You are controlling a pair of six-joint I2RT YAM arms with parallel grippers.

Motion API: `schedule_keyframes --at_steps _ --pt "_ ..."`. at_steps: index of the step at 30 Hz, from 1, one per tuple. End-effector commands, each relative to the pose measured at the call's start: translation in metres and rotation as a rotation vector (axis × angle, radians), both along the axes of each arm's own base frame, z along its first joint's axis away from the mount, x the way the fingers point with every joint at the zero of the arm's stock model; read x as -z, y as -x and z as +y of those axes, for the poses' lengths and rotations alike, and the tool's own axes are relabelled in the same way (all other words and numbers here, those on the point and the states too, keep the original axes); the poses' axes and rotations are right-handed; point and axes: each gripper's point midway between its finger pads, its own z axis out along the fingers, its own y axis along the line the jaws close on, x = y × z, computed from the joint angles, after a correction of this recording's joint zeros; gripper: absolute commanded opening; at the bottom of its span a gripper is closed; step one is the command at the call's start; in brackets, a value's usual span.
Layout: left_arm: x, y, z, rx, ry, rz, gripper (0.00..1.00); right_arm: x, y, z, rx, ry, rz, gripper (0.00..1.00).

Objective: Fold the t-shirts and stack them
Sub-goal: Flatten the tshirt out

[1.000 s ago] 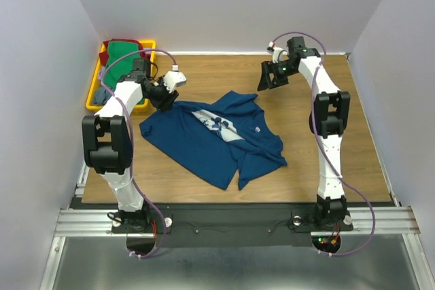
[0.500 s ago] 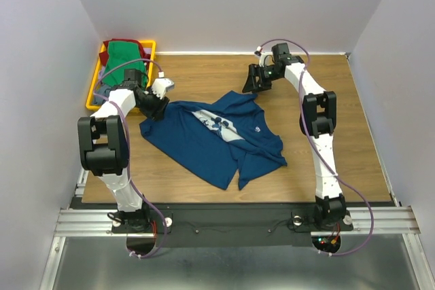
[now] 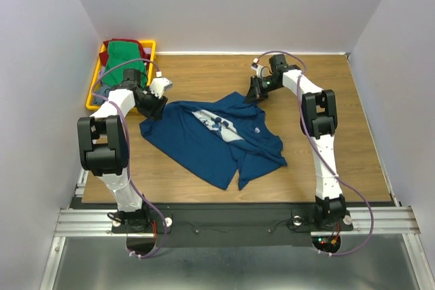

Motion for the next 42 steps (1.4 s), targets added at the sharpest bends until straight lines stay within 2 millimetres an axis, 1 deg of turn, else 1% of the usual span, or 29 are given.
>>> schedule_keyframes --at_steps 1,3,4,5,6,7,8,9,10,11,12,13,14,17,18,19,20,22,23,26,27,29,30,31,32,33,34,37,42 --pt "-0.005 -0.002 0.001 -0.014 -0.007 -0.001 0.56 -0.008 0.011 -0.024 -0.009 0.122 -0.051 0.01" --pt "-0.001 0.001 -0.005 0.006 -0.016 0.012 0.55 -0.009 0.017 -0.042 0.002 0.161 -0.061 0.01" --pt "0.001 0.002 -0.007 0.014 -0.026 0.016 0.55 -0.008 0.016 -0.057 0.011 0.216 -0.087 0.01" --pt "0.002 0.001 -0.01 0.018 -0.025 0.021 0.55 -0.017 0.018 -0.075 0.036 0.243 -0.107 0.01" --pt "0.002 0.001 -0.012 0.022 -0.02 0.021 0.55 -0.018 0.02 -0.088 0.05 0.273 -0.116 0.01" --pt "0.005 0.0 -0.013 0.019 -0.014 0.03 0.55 -0.017 0.016 -0.116 0.077 0.331 -0.142 0.01" --pt "0.005 -0.001 -0.025 0.046 -0.011 0.027 0.55 -0.021 0.018 -0.13 0.09 0.363 -0.154 0.01" --pt "0.002 -0.007 -0.03 0.051 -0.007 0.01 0.55 -0.03 0.019 -0.144 0.11 0.391 -0.179 0.0" --pt "0.004 -0.008 -0.036 0.059 0.002 0.015 0.55 -0.024 0.028 -0.162 0.116 0.437 -0.169 0.0" --pt "0.0 -0.014 -0.041 0.065 0.009 0.0 0.55 -0.024 0.03 -0.181 0.14 0.459 -0.168 0.01" --pt "0.002 -0.016 -0.044 0.068 0.012 0.004 0.56 -0.032 0.033 -0.191 0.152 0.48 -0.185 0.01" --pt "-0.001 -0.019 -0.046 0.069 0.014 -0.007 0.56 -0.03 0.036 -0.2 0.157 0.501 -0.186 0.0" --pt "0.002 -0.02 -0.05 0.074 0.019 0.001 0.57 -0.026 0.043 -0.214 0.155 0.525 -0.18 0.01" --pt "0.002 -0.03 -0.059 0.095 0.018 -0.014 0.59 -0.029 0.043 -0.226 0.169 0.542 -0.192 0.01" --pt "-0.004 -0.038 -0.063 0.103 0.017 -0.035 0.6 -0.031 0.042 -0.227 0.169 0.546 -0.2 0.01" --pt "-0.002 -0.042 -0.063 0.1 0.019 -0.037 0.6 -0.03 0.04 -0.227 0.172 0.545 -0.199 0.01" --pt "-0.003 -0.046 -0.065 0.098 0.026 -0.041 0.6 -0.038 0.031 -0.228 0.18 0.546 -0.225 0.01" --pt "-0.011 -0.06 -0.069 0.091 0.045 -0.057 0.6 -0.041 0.022 -0.231 0.198 0.556 -0.236 0.01" --pt "-0.022 -0.071 -0.071 0.087 0.056 -0.083 0.6 -0.047 0.012 -0.233 0.209 0.559 -0.261 0.01" --pt "-0.031 -0.082 -0.079 0.082 0.096 -0.101 0.6 -0.055 0.0 -0.236 0.228 0.569 -0.286 0.0" --pt "-0.042 -0.091 -0.08 0.079 0.109 -0.128 0.61 -0.06 -0.005 -0.236 0.231 0.569 -0.301 0.0" --pt "-0.04 -0.098 -0.084 0.061 0.137 -0.119 0.61 -0.064 -0.009 -0.236 0.239 0.566 -0.314 0.01" --pt "-0.048 -0.105 -0.087 0.059 0.144 -0.132 0.61 -0.065 -0.011 -0.237 0.242 0.564 -0.316 0.01" --pt "-0.038 -0.107 -0.089 0.045 0.159 -0.1 0.61 -0.067 -0.012 -0.235 0.246 0.556 -0.319 0.0" --pt "-0.036 -0.107 -0.09 0.041 0.166 -0.076 0.61 -0.069 -0.013 -0.234 0.246 0.554 -0.321 0.01" --pt "-0.039 -0.112 -0.092 0.037 0.174 -0.078 0.61 -0.068 -0.014 -0.235 0.247 0.554 -0.323 0.0" --pt "-0.031 -0.113 -0.093 0.032 0.178 -0.059 0.61 -0.068 -0.015 -0.235 0.249 0.555 -0.323 0.0" --pt "-0.022 -0.114 -0.093 0.018 0.174 -0.04 0.61 -0.073 -0.019 -0.236 0.254 0.552 -0.337 0.01" --pt "0.002 -0.116 -0.085 -0.019 0.122 -0.012 0.6 -0.078 -0.026 -0.234 0.261 0.539 -0.352 0.0"
